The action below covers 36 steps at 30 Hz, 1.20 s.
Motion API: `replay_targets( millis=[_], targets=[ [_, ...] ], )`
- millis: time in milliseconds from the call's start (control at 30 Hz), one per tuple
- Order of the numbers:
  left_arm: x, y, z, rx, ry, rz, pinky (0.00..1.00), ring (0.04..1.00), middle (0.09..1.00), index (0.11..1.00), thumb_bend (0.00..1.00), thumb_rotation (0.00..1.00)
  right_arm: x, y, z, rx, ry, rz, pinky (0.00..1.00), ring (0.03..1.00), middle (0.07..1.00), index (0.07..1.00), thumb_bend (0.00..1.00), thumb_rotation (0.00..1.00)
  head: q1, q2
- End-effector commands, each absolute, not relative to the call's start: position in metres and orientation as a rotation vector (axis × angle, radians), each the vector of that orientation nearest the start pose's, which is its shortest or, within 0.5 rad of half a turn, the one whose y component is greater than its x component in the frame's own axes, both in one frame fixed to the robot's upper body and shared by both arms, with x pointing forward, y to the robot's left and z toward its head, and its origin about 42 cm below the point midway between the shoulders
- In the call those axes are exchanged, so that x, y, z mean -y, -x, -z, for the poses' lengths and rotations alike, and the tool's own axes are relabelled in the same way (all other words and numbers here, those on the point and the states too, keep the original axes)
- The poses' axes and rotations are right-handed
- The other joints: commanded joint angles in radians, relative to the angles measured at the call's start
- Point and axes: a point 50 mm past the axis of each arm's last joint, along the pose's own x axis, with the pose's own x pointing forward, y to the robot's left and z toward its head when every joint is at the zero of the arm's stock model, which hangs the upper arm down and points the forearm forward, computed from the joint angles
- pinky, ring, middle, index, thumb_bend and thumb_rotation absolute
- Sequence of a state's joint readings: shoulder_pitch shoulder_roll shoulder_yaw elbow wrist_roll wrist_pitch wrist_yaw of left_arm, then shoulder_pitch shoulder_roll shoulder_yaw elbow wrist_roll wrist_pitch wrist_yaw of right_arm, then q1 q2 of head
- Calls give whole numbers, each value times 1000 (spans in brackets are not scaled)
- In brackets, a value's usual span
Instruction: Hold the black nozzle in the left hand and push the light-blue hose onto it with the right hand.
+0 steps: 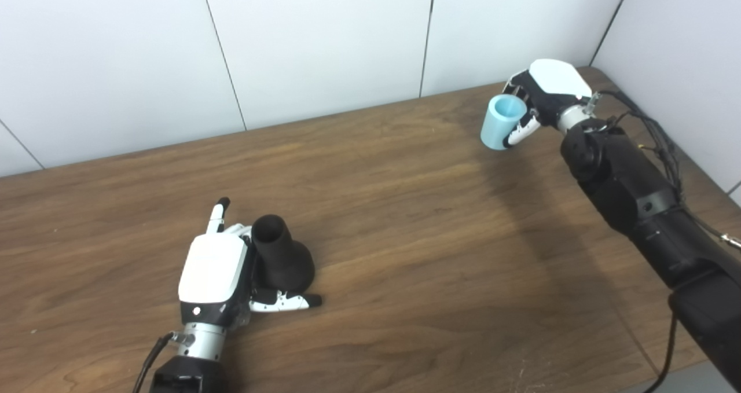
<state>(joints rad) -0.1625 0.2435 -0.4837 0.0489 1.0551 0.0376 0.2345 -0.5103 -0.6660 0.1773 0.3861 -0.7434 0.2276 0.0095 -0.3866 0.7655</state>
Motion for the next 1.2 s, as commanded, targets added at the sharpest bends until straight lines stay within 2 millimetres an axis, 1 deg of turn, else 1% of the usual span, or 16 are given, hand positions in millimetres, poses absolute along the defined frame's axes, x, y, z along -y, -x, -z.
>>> replay_targets(
  millis=[0,67,167,367,467,567,667,800,900,1167],
  targets=[
    [-193,-253,-40,167,-1358,356,1000,587,472,493,525,0,418,-438,-258,0,1481,276,272,341,409,518,525,0,-1,1],
    [-193,-252,-40,168,-1355,355,1000,586,481,490,525,0,417,-437,-258,11,1494,284,261,333,406,516,525,0,-1,5],
    [-193,-252,-40,170,-1353,355,1000,592,477,492,525,0,417,-436,-258,18,1494,290,318,398,431,513,527,1,-1,5],
    [-194,-253,-40,174,-1352,352,1000,582,466,495,525,0,414,-435,-257,48,1517,280,368,427,453,512,528,1,-1,5],
    [-194,-252,-41,174,-1350,352,1000,581,465,495,525,0,413,-435,-257,43,1520,283,356,417,449,515,528,2,-1,5],
    [-194,-253,-41,169,-1351,352,1000,592,471,494,525,0,413,-434,-258,47,1517,282,369,431,455,511,528,2,-1,5],
    [-194,-254,-41,171,-1354,350,1000,596,477,492,525,0,414,-433,-258,65,1513,283,362,424,450,515,528,1,-1,8],
    [-193,-254,-40,175,-1353,348,1000,595,473,493,525,0,414,-432,-259,48,1497,288,375,438,456,512,528,1,1,6],
    [-193,-254,-39,179,-1343,344,998,590,468,494,525,0,415,-431,-259,48,1488,291,350,417,445,515,528,1,1,6],
    [-193,-254,-40,178,-1346,348,1000,587,466,495,525,0,415,-431,-259,44,1483,274,383,443,461,508,529,0,1,6]
  ],
)
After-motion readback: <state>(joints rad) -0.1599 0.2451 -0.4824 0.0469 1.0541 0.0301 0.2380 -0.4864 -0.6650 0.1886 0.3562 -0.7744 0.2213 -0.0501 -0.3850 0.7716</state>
